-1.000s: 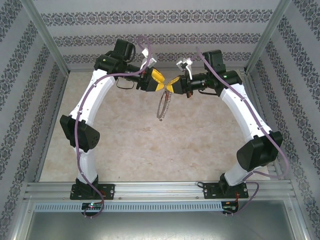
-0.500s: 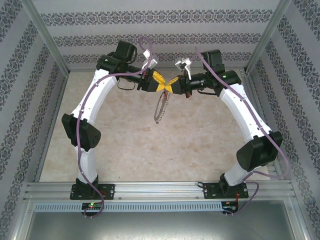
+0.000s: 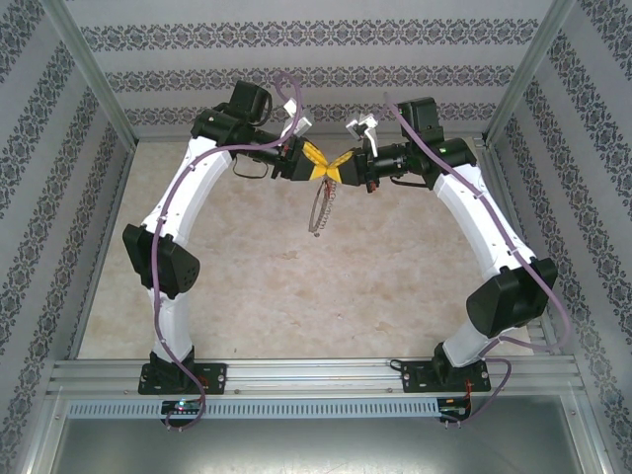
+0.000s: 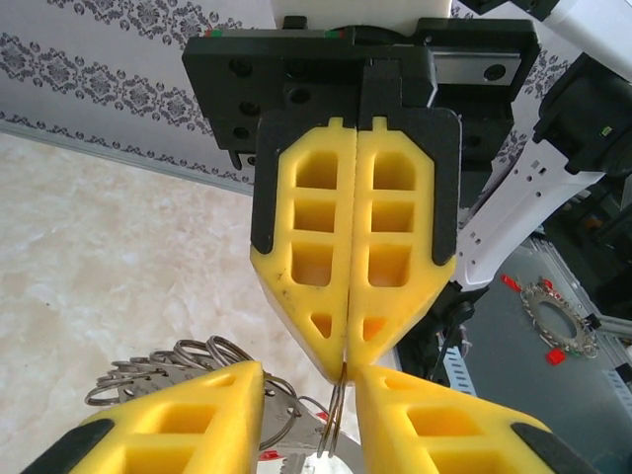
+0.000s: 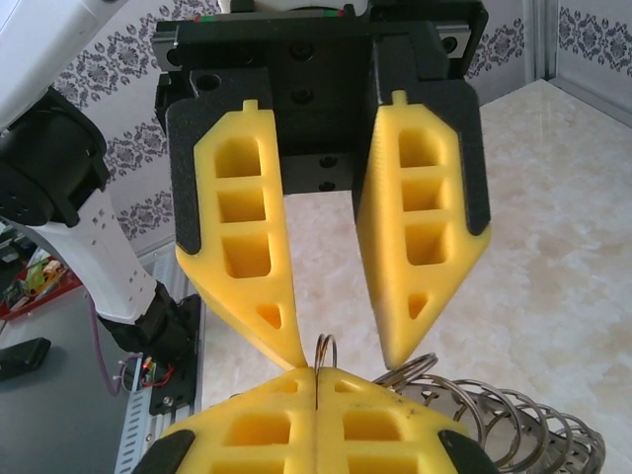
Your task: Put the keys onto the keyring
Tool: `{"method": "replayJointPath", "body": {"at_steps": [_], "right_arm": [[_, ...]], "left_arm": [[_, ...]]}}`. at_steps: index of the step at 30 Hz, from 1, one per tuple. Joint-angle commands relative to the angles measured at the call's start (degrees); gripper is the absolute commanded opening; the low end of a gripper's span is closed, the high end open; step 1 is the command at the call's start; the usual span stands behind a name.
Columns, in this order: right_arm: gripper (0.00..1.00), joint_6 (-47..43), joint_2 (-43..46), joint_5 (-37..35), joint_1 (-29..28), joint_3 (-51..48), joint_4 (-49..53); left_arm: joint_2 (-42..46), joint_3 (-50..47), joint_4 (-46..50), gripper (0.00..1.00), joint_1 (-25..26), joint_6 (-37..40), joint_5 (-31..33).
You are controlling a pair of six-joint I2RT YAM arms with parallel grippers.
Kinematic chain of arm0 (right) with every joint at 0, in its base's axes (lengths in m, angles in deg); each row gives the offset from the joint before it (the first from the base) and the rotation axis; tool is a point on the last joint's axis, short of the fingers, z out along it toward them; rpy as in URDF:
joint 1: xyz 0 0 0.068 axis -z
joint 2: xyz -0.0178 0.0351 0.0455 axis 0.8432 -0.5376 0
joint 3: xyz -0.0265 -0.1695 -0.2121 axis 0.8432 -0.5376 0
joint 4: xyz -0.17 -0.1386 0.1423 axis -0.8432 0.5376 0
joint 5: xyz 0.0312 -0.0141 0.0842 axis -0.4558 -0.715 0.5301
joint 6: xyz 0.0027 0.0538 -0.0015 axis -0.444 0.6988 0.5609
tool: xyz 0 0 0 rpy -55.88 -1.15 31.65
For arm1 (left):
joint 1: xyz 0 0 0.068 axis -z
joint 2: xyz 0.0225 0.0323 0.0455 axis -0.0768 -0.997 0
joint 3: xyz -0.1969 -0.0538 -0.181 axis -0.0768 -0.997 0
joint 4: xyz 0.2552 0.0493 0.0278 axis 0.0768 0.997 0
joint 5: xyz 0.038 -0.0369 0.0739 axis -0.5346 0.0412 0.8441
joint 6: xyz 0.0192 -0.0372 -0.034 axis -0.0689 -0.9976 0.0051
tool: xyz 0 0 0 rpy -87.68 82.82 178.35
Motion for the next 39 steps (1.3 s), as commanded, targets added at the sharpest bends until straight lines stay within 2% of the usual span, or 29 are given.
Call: {"method": "replayJointPath", "body": {"at_steps": [1, 8, 12, 15, 17, 18, 19, 20, 21, 22, 28, 34, 39], "right_arm": [[0.0, -0.5, -0.5, 0.7, -0.4, 2.1, -2.2], [0.0, 0.2, -0.1, 0.4, 0.0, 1.8, -3.1], [0.0, 0.4, -0.2, 0.6, -0.1, 1.7, -3.3], [0.0, 0.6, -0.2, 0.7, -0.1, 1.8, -3.6], [0.0, 1.0, 0.0, 0.4, 0.0, 1.7, -3.7], [0.05, 1.9, 0.3, -0.3, 0.2, 1.5, -4.3], [0.2, 2.6, 0.9, -0.6, 0.5, 1.1, -5.0], [0.29, 3.7, 1.7, -0.9, 0.9, 0.2, -6.2], [0.37, 5.4, 3.0, -1.9, 1.4, -1.3, -8.2], [0.4, 7.1, 4.6, -2.6, 1.9, -3.3, -10.5], [0.41, 16.4, 14.4, -8.2, 2.3, -18.4, -25.6], [0.43, 21.6, 22.5, -21.7, 1.4, -36.4, -44.3], [0.44, 21.7, 22.5, -22.0, 0.6, -39.3, -48.2]], "left_arm": [[-0.7, 1.3, 3.3, 0.32, 0.9, 2.6, -1.7], [-0.7, 1.2, 4.8, 0.28, 1.0, 3.6, -1.9], [-0.7, 1.2, 4.7, 0.15, 1.0, 3.7, -2.0], [-0.6, 1.2, 3.1, 0.0, 1.0, 2.7, -2.1], [-0.5, 1.1, 1.2, 0.0, 1.0, 1.0, -1.9], [-0.3, 0.8, -0.6, 0.0, 0.9, -0.5, -1.9], [0.0, 0.3, -3.2, 0.0, 0.9, -2.9, -1.3], [0.3, -0.1, -5.1, 0.0, 0.9, -4.4, -0.8], [0.7, -0.6, -7.1, 0.0, 0.9, -5.9, -0.3], [1.1, -1.0, -9.0, 0.0, 0.9, -7.7, 0.3], [3.5, -3.8, -19.1, 0.0, 1.0, -16.7, 1.8], [7.6, -9.0, -27.9, 0.0, 1.0, -21.1, 0.7], [10.0, -11.6, -32.6, 0.0, 1.0, -23.3, 0.1]]}}
